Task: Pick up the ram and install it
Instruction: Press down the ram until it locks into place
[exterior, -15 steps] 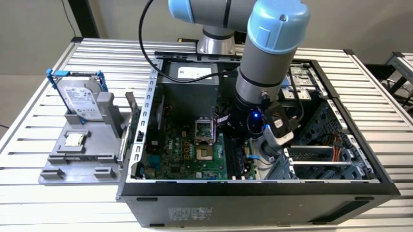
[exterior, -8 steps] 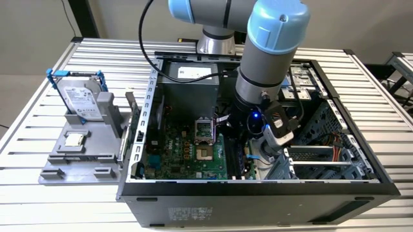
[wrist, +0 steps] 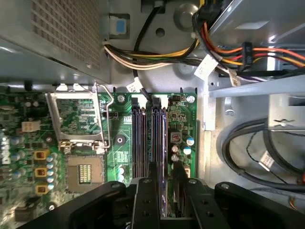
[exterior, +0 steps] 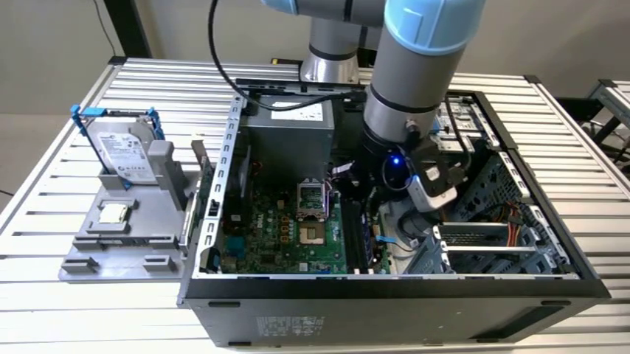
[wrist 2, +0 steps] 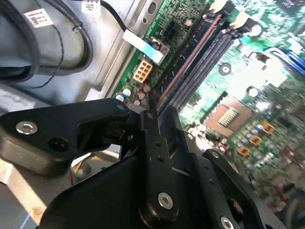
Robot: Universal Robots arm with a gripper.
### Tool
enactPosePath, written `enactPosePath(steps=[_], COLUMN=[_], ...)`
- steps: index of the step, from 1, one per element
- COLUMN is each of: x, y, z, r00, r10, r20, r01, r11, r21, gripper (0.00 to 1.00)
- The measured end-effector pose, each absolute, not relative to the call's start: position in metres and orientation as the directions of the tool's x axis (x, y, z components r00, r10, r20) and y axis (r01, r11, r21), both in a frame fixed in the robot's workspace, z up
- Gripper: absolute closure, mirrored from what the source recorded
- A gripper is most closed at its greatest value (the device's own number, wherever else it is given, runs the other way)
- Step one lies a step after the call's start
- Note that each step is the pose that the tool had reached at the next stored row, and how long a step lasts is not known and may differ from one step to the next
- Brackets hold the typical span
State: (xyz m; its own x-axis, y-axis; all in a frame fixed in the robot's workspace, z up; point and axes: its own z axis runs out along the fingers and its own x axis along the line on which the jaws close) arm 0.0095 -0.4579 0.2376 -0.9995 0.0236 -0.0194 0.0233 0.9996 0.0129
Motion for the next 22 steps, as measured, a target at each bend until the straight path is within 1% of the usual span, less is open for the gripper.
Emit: enactPosePath(steps=[4, 5, 22], x=[0.0095, 0.0095, 0.0095], y=[-0.4579, -0.4579, -0.4582], z=[0.2437, 0.2438, 0.2438], r00=[-1.0, -1.0, -1.0], r10=[0.024, 0.024, 0.024], r20=[-0.019, -0.019, -0.018], r01=[0.024, 0.024, 0.024], r11=[1.0, 1.0, 1.0], r21=[0.013, 0.013, 0.013], gripper=[0.0, 1.0, 1.0])
